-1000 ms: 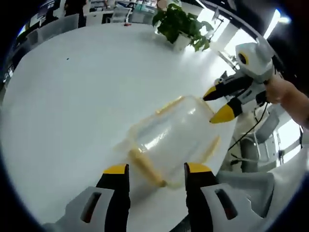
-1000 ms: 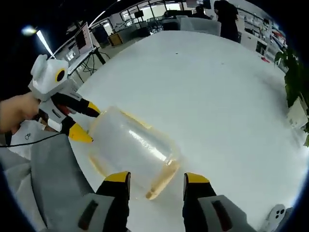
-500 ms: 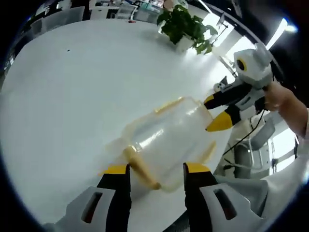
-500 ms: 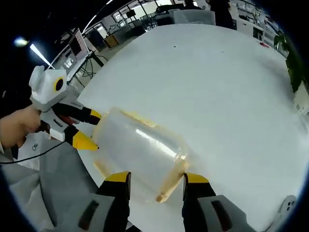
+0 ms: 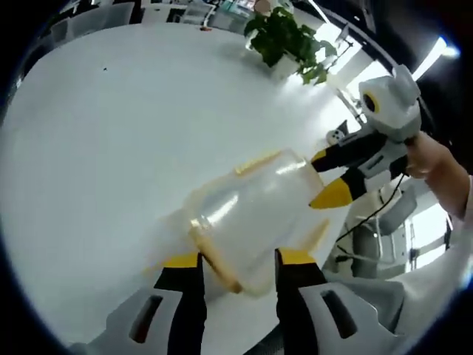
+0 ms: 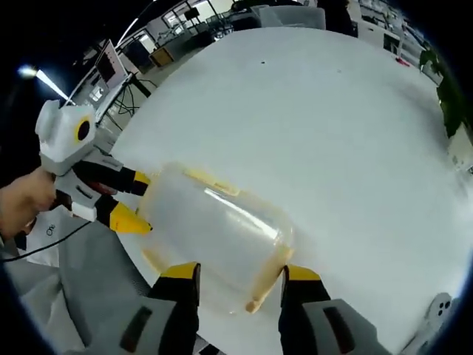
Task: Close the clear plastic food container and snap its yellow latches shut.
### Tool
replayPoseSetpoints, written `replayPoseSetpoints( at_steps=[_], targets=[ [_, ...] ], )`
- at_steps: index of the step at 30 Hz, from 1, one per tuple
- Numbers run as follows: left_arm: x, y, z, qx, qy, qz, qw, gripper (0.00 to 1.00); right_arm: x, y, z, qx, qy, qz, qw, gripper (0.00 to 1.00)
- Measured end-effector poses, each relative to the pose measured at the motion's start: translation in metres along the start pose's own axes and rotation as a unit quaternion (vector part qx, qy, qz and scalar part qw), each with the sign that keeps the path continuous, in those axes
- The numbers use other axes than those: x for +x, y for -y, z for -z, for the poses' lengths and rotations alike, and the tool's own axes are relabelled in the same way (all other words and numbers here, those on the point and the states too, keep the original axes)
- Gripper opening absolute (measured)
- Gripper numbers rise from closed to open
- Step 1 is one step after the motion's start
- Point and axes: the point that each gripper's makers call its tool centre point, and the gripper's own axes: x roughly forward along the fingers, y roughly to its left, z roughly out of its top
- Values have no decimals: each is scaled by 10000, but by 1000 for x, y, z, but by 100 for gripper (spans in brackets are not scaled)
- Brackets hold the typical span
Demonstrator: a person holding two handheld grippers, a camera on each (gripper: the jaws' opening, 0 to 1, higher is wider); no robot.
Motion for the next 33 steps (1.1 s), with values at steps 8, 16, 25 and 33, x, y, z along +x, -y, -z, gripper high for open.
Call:
replayPoseSetpoints(
  at_steps=[8, 16, 25, 33],
  targets=[
    [-2, 2, 4, 4, -36, 38, 10000, 34, 1, -4, 0, 35, 30, -94, 9999, 40],
    [-3, 1, 5, -62, 2, 8, 10000, 36, 0, -2, 1, 72, 61, -114, 9999, 41],
    [-1, 4, 4, 247, 89, -1, 9997, 43, 1, -4, 3, -436, 23, -176, 9989, 50],
    [-1, 6, 6, 548, 47, 79, 9985, 46, -3, -2, 7, -447, -9, -225, 9987, 49]
  ],
)
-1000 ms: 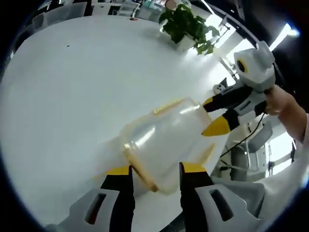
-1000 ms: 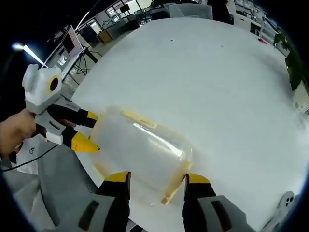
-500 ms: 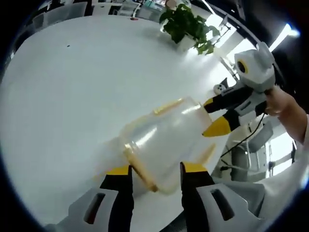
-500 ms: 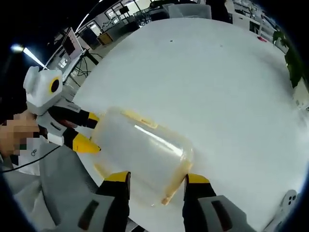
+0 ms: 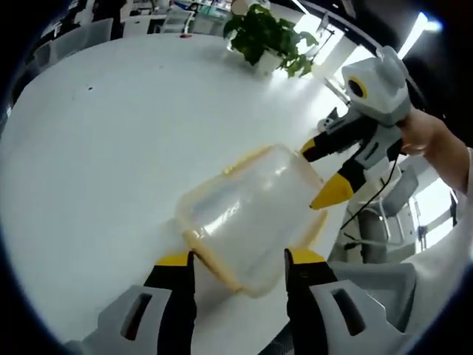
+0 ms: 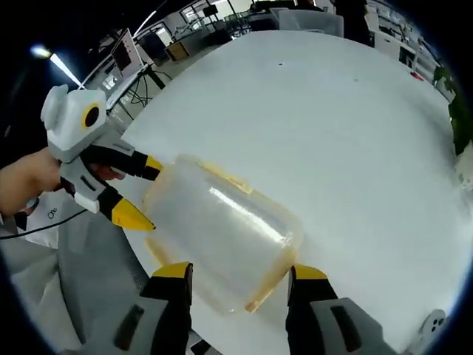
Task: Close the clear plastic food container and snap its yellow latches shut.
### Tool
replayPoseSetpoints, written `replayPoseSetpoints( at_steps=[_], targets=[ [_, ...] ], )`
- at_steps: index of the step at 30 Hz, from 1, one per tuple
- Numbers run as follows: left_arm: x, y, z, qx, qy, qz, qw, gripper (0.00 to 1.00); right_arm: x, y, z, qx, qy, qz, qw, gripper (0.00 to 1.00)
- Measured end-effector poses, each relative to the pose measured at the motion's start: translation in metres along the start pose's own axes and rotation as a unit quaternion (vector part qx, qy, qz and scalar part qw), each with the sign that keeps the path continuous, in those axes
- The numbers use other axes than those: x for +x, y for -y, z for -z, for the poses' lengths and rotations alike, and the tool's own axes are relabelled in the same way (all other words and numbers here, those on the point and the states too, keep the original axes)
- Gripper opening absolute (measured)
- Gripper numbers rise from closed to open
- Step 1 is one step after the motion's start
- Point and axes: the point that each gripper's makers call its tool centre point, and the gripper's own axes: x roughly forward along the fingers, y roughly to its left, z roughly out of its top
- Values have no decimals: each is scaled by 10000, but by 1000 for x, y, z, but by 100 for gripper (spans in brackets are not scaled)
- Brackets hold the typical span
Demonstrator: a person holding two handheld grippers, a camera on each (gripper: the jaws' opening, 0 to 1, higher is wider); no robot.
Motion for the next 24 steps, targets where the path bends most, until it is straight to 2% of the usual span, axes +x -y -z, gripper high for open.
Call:
replayPoseSetpoints(
  at_steps=[3, 9, 15, 18, 20, 22, 24],
  targets=[
    [-3, -2, 1, 2, -26, -22, 10000, 48, -2, 1, 2, -118, -41, 52, 9999, 49],
    [-9, -1, 6, 535, -160, -10, 9984, 60, -7, 0, -2, -679, -9, 229, 9974, 54],
    [-19, -6, -1, 781, -13, -133, 9969, 56, -11, 0, -8, -945, 16, 272, 9952, 52],
    [-25, -4, -8, 1245, 73, -101, 9921, 57, -15, -2, -13, -1091, 96, 261, 9936, 51],
    [-27, -3, -14, 1526, 194, -125, 9880, 55, -18, -5, -19, -1383, 211, 232, 9899, 51],
    [-31, -1, -18, 1767, 237, -184, 9838, 54, -21, -13, -29, -1963, 454, 185, 9793, 51],
    [-31, 2, -18, 1828, 218, -177, 9827, 57, -22, -17, -30, -2071, 468, 182, 9770, 52]
  ],
)
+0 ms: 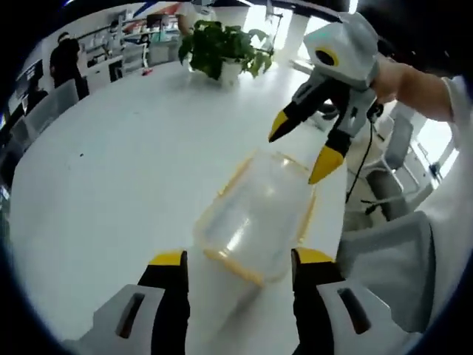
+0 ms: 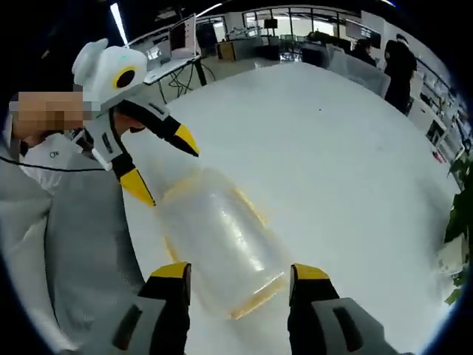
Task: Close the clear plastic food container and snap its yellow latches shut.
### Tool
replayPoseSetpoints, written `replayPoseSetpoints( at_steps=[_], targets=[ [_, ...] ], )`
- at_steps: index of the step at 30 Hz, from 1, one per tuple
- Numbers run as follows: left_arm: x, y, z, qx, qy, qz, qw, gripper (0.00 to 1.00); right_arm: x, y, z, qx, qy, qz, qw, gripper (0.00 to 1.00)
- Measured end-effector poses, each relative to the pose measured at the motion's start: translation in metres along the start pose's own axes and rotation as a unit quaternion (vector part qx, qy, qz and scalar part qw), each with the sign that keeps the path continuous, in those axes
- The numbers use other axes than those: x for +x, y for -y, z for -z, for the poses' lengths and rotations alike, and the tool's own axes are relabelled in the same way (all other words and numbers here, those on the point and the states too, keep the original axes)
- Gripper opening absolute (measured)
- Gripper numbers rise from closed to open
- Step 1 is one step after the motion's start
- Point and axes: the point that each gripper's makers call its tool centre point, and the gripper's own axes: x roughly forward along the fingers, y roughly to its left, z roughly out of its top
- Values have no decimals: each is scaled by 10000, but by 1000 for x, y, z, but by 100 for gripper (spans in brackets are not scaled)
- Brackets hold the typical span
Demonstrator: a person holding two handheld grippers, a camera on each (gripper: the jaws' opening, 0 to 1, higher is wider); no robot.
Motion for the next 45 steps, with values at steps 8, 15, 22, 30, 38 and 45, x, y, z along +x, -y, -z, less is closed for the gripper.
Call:
replayPoseSetpoints(
  at_steps=[8, 15, 22, 30, 38, 45],
  targets=[
    [0, 11, -13, 406, 91, 155, 9990, 58, -3, -9, -19, -557, 356, -109, 9978, 49],
    [-1, 21, -26, 941, 265, 291, 9948, 54, -4, -16, -25, -928, 415, -212, 9946, 50],
    [1, 26, -36, 1173, 414, 414, 9914, 50, -4, -22, -32, -1408, 492, -262, 9885, 44],
    [9, 34, -39, 1584, 455, 452, 9853, 35, 1, -19, -31, -1531, 482, -342, 9864, 32],
    [18, 49, -38, 1769, 435, 726, 9806, 23, 2, -16, -33, -1621, 553, -393, 9844, 21],
    [21, 55, -41, 1818, 492, 885, 9781, 14, 8, -13, -37, -1722, 523, -426, 9828, 19]
  ],
)
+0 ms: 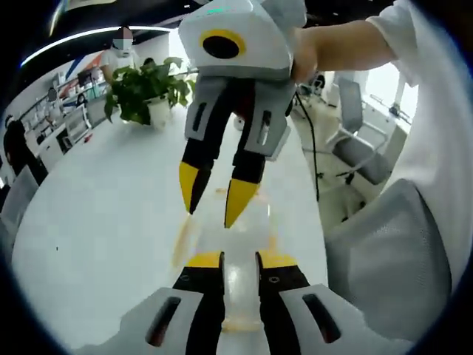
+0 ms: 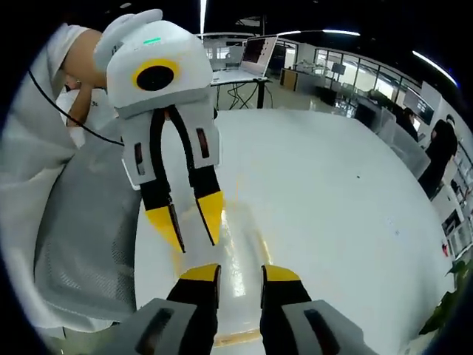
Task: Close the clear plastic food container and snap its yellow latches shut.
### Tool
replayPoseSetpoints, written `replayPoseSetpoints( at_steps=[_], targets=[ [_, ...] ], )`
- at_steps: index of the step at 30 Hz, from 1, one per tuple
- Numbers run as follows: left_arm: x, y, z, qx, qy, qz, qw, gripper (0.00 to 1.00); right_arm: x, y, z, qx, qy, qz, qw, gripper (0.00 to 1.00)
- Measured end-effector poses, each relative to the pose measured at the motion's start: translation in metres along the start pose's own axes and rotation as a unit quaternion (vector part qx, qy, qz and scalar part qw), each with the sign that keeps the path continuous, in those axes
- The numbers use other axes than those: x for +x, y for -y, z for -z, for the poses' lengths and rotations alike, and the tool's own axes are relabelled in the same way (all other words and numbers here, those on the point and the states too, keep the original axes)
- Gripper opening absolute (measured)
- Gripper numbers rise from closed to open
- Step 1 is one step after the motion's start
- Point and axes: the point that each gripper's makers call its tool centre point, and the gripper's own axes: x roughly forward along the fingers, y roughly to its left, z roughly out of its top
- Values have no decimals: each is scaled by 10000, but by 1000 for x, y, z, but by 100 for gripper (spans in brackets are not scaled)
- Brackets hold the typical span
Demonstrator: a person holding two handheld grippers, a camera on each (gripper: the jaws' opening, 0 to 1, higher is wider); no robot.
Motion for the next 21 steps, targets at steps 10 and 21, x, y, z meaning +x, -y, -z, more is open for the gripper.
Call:
replayPoseSetpoints(
  at_steps=[10, 21],
  targets=[
    [8, 4, 6, 104, -103, 51, 9999, 9, 12, 2, 0, -115, -60, -73, 9999, 19],
    [17, 12, 7, 214, -85, 171, 9996, 6, 20, 7, 6, -178, -248, -154, 9994, 19]
  ],
)
